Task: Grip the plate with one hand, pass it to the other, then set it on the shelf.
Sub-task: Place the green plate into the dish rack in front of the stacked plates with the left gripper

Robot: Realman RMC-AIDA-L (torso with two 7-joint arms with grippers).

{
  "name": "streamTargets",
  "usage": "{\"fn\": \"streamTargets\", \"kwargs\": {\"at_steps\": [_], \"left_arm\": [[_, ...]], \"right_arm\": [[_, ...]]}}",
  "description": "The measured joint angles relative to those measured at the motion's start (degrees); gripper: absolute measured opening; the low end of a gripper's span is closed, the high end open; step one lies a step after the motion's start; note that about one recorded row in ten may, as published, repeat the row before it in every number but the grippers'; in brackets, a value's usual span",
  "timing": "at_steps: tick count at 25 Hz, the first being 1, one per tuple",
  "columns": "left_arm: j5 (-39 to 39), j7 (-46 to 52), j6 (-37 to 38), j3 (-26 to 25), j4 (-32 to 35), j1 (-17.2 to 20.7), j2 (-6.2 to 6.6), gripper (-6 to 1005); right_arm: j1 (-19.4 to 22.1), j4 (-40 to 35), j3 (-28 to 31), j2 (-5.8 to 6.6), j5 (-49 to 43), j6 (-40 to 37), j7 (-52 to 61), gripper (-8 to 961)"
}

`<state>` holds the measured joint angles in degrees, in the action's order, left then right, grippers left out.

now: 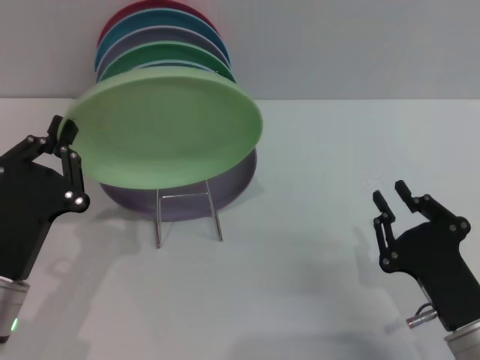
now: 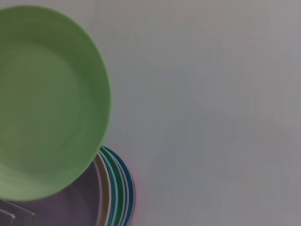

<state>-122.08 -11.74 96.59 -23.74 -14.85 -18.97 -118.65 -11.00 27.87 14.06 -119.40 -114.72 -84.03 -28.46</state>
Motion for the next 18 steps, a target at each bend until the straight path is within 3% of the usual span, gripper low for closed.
{"fn": "streamTargets", "kwargs": {"at_steps": [18], "left_arm": [[-0.1,-1.77,-9.29,2.64,-0.75,-0.2,-0.32,54]], "right_arm": [[-2.07,-2.59,4.01,0.06,0.12,1.73,0.55,240]]}}
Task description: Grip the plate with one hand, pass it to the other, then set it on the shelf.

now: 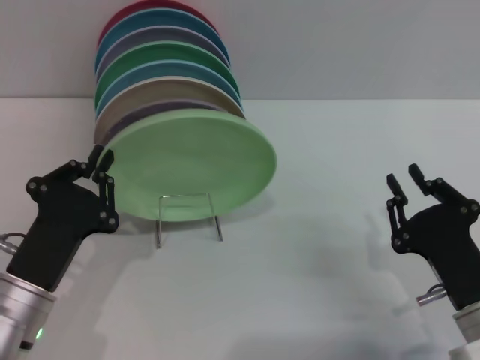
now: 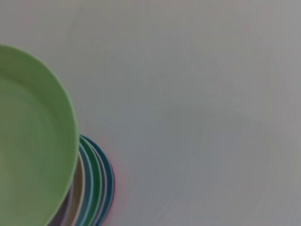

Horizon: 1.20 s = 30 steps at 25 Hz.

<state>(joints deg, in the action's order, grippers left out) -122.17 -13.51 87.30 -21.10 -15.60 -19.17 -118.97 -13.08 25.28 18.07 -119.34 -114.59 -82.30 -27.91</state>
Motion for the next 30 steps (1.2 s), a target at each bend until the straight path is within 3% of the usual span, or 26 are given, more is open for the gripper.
{"fn": "streamTargets", "kwargs": {"at_steps": [21,25,30], "left_arm": [[0.25,0.19,-4.05,0.23,-0.69,0.07,0.09,80],[0.09,0.45,-1.6,0.64,-0.66,1.74,0.2,182],[0.01,0.85,4.47,2.07,-0.73,6.73,0.04,283]], "right_arm": [[-0.44,-0.88,1.82,0.07,-0.02,1.89,0.15,241],[-0.91,-1.14,3.86,0.03,-0.01,2.3,0.4,241],[-2.39,-2.02,7.86,0.0,-0.01,3.62,1.59,241]]}}
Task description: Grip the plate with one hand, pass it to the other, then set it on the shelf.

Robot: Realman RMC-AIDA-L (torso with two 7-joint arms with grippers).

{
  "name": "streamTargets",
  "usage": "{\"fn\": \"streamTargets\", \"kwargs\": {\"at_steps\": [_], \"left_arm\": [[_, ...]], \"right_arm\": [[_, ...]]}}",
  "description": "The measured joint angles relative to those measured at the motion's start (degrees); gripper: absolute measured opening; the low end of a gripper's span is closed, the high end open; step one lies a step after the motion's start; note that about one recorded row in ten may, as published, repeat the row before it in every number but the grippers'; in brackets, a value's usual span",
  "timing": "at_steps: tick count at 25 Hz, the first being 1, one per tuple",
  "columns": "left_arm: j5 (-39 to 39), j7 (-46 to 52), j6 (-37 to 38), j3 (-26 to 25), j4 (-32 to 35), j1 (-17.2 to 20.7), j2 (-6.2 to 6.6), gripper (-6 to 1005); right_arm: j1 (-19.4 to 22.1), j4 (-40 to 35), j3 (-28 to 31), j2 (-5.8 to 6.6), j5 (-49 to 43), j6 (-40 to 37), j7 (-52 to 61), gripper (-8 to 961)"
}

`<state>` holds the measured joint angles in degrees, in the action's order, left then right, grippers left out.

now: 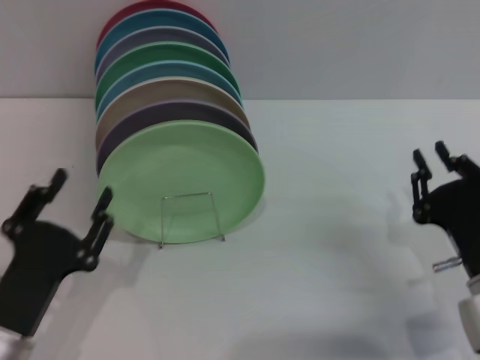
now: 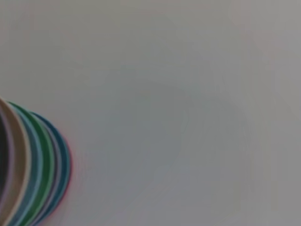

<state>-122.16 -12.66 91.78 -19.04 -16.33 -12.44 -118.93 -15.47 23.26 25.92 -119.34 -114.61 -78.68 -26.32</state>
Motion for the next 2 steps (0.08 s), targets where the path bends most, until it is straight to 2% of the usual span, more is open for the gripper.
{"fn": "streamTargets", "kwargs": {"at_steps": [2], "left_arm": [[0.14,1.15,1.95,-0.29,-0.16,1.49,-0.03,283]], "right_arm": [[-0.95,-0.91,0.55,0.04,-0.07,0.03,1.83,241]]}}
